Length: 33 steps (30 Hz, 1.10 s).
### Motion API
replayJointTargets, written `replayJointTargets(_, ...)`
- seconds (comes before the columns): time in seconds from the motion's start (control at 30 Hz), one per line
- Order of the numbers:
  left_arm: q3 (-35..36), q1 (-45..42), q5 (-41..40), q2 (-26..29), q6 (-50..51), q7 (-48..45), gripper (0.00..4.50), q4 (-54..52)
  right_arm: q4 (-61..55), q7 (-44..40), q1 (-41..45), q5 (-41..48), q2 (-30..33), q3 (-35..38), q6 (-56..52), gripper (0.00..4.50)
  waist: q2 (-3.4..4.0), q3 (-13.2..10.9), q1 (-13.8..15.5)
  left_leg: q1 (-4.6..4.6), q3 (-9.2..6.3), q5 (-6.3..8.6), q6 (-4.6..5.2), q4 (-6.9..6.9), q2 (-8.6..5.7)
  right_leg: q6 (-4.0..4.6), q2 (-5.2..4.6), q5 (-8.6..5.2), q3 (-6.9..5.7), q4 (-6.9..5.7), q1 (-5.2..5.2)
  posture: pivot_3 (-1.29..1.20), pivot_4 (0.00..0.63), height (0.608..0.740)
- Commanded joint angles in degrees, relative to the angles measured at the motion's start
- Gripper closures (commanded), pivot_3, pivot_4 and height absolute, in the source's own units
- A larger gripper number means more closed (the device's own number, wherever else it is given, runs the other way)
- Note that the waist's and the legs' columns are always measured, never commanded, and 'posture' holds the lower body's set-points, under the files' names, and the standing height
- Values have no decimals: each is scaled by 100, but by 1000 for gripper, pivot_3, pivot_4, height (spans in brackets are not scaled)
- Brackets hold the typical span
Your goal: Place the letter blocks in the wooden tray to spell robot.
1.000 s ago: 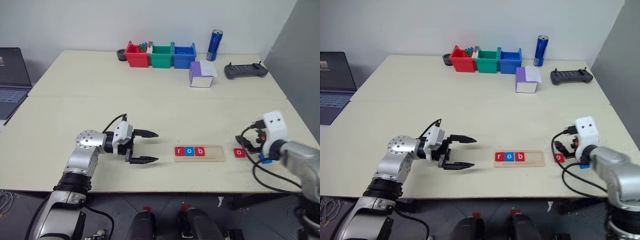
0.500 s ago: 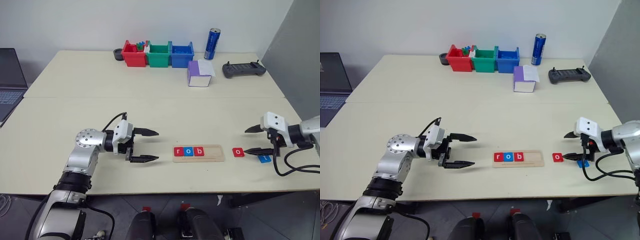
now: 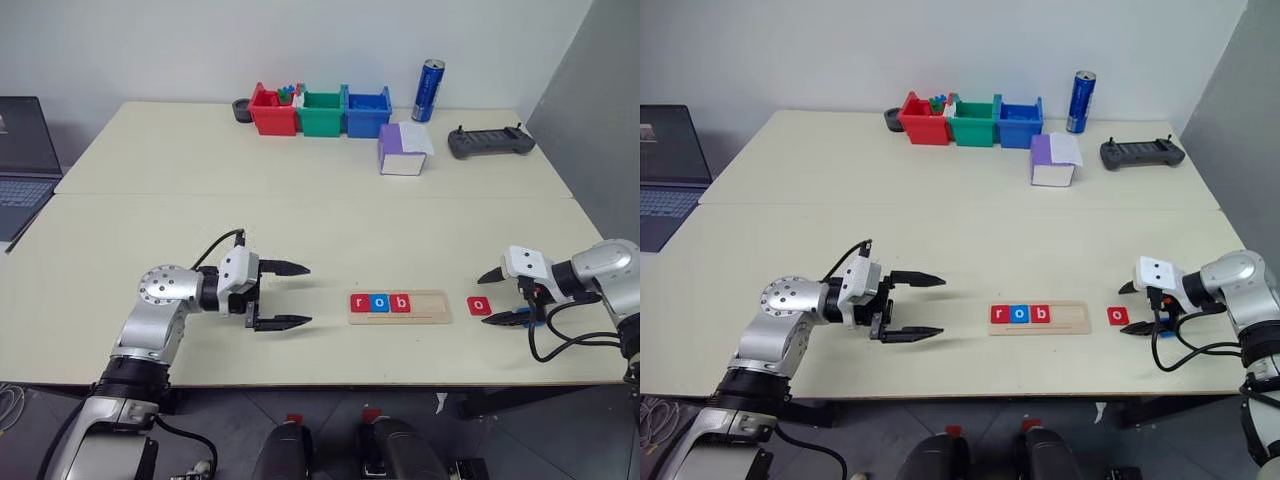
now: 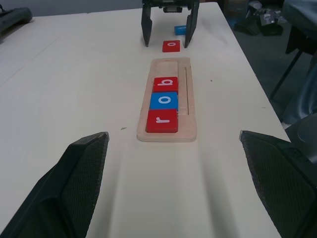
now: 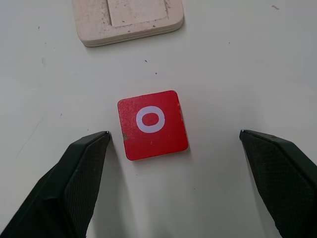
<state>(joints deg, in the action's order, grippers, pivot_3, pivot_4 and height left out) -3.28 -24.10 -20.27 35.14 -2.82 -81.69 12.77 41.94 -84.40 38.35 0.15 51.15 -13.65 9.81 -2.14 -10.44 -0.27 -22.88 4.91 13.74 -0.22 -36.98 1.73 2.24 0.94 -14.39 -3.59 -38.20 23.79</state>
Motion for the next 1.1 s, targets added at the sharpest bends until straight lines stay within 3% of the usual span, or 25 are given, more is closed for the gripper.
replayJointTargets(0.03, 136, 6, -121, 74, 27, 47, 0, -201, 112, -9, -27, -156, -80, -38, 104, 654, 0, 1, -1, 0, 0, 0, 0, -1, 0, 0, 0, 0, 0, 0, -1, 0, 150, 740)
replayJointTargets(0.23, 144, 9, -113, 82, 55, 42, 0, -199, 35, -137, 21, -69, -46, 51, -14, 2689, 0, 2, -1, 18, -1, 0, 1, -4, 0, 0, -1, 0, 0, 1, -22, 0, 150, 740)
replayJointTargets(0.3, 141, 0, -112, 81, 59, 37, 0, -190, -211, -205, 44, 19, 31, 120, -195, 3064, 0, 2, 0, 18, -1, 0, 1, -4, 0, 0, -1, 0, 0, 1, -23, 0, 150, 740)
replayJointTargets(0.53, 136, -23, -109, 72, 86, 29, 0, -195, -3682, -70, -708, 948, 329, 598, -1906, 3055, 14, -3, 19, -2, -3, 0, -1, -3, -2, 2, -2, -1, 0, -27, 9, 0, 150, 740)
replayJointTargets(0.67, 86, -59, -97, 38, 91, -3, 0, -169, -4722, 76, -829, 1134, 236, 448, -2651, 3055, 14, -3, 21, -6, -2, 0, -2, -4, -2, 3, -3, -2, 0, -45, 25, 0, 150, 740)
replayJointTargets(1.1, -4, -68, -48, -39, 50, -18, 0, -189, -3316, 464, -184, -71, -298, -519, -1996, 3055, 13, -3, 17, -7, 3, -2, -4, -7, -4, 8, -3, -6, 4, -58, 32, 0, 150, 740)
